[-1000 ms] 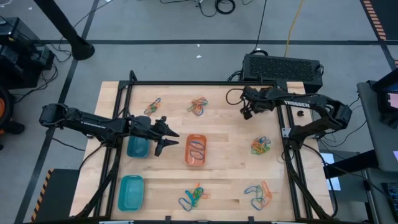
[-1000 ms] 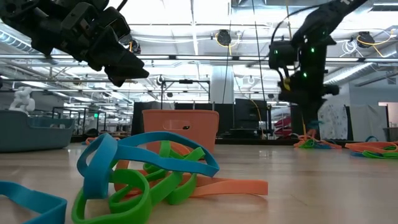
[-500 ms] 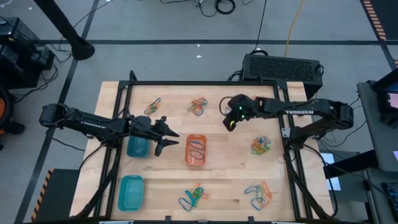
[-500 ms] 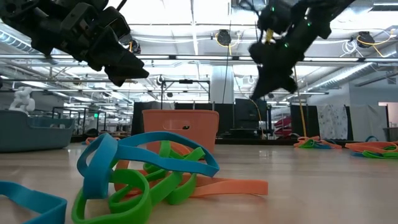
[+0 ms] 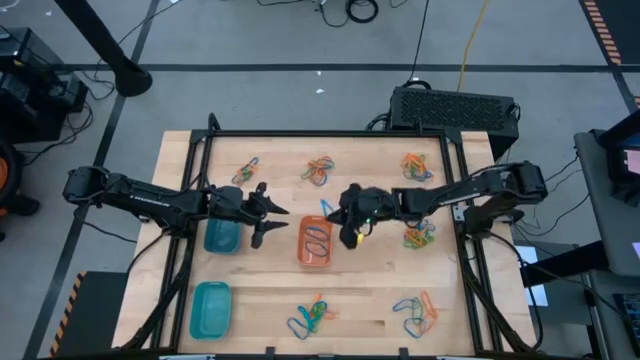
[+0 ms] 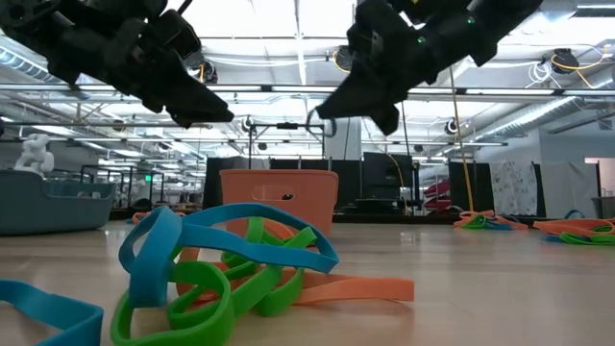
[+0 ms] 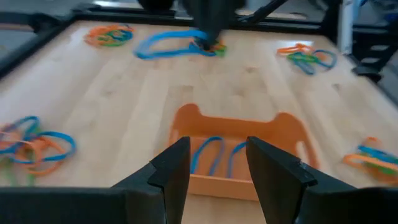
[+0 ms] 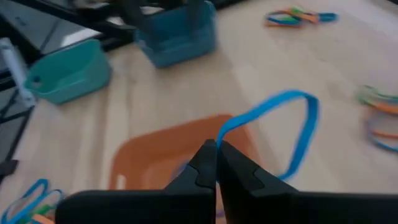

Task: Sort rubber bands into baskets
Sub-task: Put the blue rubber band into the orange bin

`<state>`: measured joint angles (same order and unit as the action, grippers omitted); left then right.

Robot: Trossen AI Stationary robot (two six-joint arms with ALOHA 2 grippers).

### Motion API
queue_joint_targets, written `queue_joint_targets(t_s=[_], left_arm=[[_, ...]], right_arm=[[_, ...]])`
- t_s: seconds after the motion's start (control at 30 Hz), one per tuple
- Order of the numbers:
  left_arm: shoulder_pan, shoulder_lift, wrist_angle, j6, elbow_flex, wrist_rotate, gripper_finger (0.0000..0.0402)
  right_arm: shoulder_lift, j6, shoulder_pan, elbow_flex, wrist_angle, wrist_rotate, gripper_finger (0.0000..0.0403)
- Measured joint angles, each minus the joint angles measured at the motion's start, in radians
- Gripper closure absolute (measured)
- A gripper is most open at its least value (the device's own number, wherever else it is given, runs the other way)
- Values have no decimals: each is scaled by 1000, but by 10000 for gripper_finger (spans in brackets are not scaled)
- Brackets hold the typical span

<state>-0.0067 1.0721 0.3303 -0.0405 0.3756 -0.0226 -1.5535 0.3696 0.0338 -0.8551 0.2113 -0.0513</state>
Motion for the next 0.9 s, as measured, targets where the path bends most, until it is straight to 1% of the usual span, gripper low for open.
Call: queue_joint_targets(t_s=[0.17,0.23,0.33,0.5,0.63,0.9], left_arm=[[0,0,2,30,0,71,237],[0,-6,-2,32,0,117,237],[0,-20,-14,32,0,177,237],[2,-36,-42,50,0,214,237],[15,-39,-69,54,0,262,237],[87,-39,-165,-7,0,268,237]], right_arm=[[-81,0,42,0,130,2,402],[-113,1,54,0,174,1,402],[-154,3,73,0,196,1,402],[-202,11,96,0,240,1,402],[-231,24,105,-24,234,1,402],[-278,37,106,-91,168,1,402]])
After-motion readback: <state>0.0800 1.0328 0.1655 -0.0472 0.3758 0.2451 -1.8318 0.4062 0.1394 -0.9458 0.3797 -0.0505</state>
